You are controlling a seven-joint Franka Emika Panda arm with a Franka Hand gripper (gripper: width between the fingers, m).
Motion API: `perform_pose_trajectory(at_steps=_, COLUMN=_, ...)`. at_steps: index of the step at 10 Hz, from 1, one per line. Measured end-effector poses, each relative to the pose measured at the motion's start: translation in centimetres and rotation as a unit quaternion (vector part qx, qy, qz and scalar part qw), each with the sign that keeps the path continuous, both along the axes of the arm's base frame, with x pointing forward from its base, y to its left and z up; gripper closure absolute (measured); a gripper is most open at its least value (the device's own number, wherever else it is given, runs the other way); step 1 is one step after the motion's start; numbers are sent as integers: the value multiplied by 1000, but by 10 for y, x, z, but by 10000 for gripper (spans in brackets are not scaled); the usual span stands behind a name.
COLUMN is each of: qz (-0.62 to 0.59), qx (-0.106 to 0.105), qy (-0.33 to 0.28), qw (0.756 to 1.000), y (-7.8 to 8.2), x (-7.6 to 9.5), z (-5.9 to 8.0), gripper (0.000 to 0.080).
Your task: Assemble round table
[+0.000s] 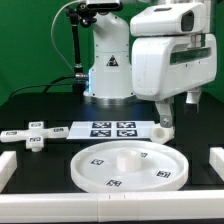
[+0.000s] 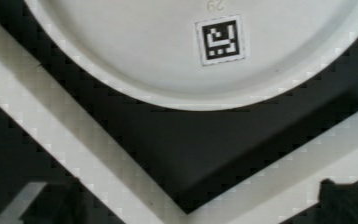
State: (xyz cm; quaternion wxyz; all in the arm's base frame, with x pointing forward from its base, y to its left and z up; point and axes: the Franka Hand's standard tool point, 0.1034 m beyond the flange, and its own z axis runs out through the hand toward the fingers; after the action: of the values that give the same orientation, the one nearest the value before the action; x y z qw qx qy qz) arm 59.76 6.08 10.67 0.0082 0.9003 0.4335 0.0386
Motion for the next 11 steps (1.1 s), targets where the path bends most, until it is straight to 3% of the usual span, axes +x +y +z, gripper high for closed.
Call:
perform_pose_trajectory(at_steps=1, qz=0, qx=4, qy=-26, qw=1000, y=1, x=5, z=0, gripper=150)
perform_pose_trajectory(at_steps=7, qz=12, qx=4, qy=-29, qw=1000, y=-1, x=2, z=-3, gripper=150)
perform_pose_trajectory(at_steps=9, qz=27, qx=1, qy=-22, qw=999, y=-17, x=-28, z=-21, gripper=150)
perform_pose_trajectory(at_steps=11, qz=35, qx=-1, qy=-11, qw=999, y=-32, x=-45, z=-35, gripper=150)
